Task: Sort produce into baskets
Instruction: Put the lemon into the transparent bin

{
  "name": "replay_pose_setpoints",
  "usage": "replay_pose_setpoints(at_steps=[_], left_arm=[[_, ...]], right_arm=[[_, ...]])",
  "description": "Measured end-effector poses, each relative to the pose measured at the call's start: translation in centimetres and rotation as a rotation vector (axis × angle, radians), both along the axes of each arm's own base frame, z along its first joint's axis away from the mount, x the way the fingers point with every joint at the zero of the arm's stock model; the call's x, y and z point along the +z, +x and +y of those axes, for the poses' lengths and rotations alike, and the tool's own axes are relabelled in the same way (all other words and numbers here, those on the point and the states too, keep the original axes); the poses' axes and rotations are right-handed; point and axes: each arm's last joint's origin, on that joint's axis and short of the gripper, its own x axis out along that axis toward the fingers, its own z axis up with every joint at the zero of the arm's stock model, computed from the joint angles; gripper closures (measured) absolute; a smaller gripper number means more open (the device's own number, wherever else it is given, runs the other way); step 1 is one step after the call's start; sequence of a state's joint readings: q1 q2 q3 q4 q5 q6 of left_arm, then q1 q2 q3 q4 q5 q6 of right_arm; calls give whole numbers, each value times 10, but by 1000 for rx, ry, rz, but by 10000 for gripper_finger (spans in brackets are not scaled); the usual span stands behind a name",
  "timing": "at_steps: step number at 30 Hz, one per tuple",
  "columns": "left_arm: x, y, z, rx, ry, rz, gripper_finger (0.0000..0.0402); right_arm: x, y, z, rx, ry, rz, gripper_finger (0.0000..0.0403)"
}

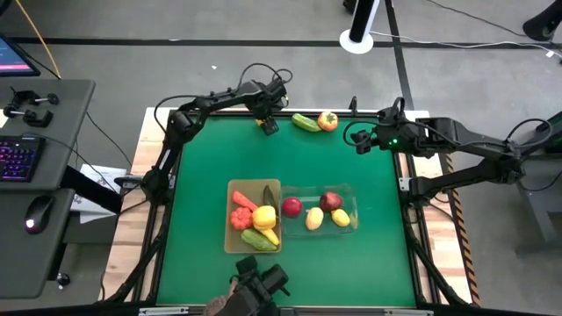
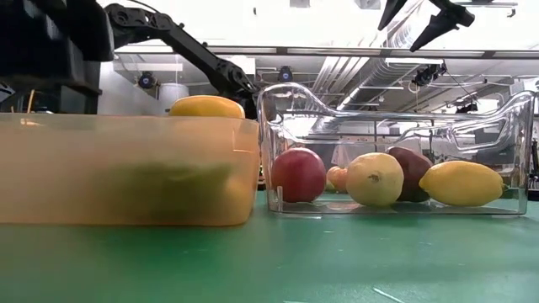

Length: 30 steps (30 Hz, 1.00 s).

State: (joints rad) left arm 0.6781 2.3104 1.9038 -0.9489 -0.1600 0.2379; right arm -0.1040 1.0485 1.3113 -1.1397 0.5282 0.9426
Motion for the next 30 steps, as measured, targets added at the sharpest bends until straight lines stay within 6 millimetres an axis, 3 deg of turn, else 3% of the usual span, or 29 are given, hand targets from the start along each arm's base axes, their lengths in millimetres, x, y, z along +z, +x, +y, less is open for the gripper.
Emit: replay_pose_setpoints(at_steps=[3, 8, 13, 18, 21, 25, 30], left_arm=[[1, 3, -7, -5, -14, 2, 255], [20, 6, -20, -17, -93, -80, 256], [72, 8, -47, -132, -163, -260, 256], [125, -1, -103, -366, -270, -442, 256], [143, -16, -141, -420, -284, -484, 256], [148, -43, -190, -384, -318, -538, 256], [133, -68, -244, -271, -326, -668, 253]], right_arm=[[0, 0, 0, 3, -6, 4, 4], [0, 0, 0, 19, -17, 18, 4], [0, 0, 0, 45, -26, 37, 4], [-1, -1, 0, 64, -37, 63, 4], [-2, -2, 0, 66, -36, 84, 4], [-3, -3, 1, 83, -46, 110, 4], [-3, -3, 1, 107, -63, 129, 4]])
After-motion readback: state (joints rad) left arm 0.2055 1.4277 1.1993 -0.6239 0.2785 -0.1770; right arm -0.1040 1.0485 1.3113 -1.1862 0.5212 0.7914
